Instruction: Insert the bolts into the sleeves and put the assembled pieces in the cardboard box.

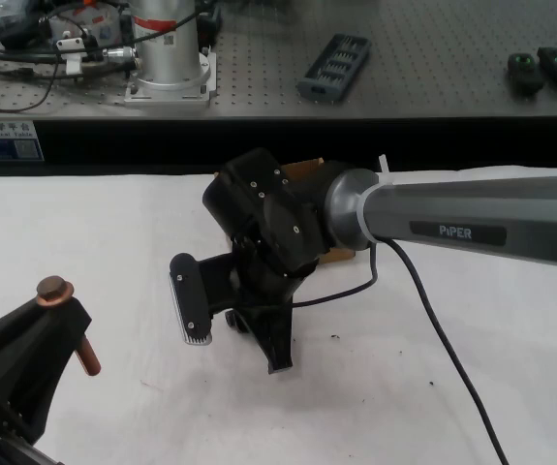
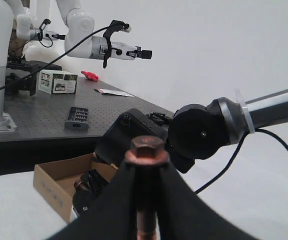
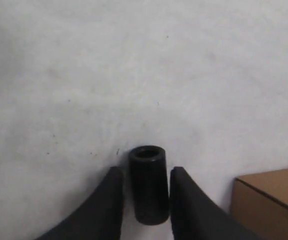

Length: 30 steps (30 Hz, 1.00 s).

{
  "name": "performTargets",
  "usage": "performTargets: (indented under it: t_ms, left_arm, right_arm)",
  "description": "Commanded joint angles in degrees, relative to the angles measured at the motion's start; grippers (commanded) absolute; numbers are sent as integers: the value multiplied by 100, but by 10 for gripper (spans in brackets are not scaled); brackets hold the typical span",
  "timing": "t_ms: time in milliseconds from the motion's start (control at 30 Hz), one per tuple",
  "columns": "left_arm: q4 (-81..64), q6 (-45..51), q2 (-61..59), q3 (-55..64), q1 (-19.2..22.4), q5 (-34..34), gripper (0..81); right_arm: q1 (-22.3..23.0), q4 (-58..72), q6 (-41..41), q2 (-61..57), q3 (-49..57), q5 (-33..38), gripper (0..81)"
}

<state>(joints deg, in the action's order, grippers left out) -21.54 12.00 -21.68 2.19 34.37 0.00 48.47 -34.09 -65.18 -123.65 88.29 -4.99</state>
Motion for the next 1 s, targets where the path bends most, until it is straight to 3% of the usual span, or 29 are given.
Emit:
performTargets:
  t_ms: [0,133,233,267,500,600,967]
  left_arm:
    - [-40,-19,47,29,6,0,6]
    - [-37,-19,47,29,6,0,6]
    - [-36,-35,47,29,6,0,6]
    - [-36,-41,47,29,6,0,6]
    - [2,-77,47,29,6,-52,6]
    - [23,-121,47,29,6,-164,6]
    - [37,-163,47,29,6,-405,6]
  right_arm:
    - [-47,46,-44,-80,61,80,199]
    - [-47,58,-16,-187,61,6,165]
    - [-47,31,-4,-270,61,-166,10]
    - [-47,33,-7,-288,61,-214,57]
    - [-28,231,150,-202,61,-964,57]
    - [-30,181,652,27,61,-937,57]
    - [-30,-245,2957,1573,-166,353,57]
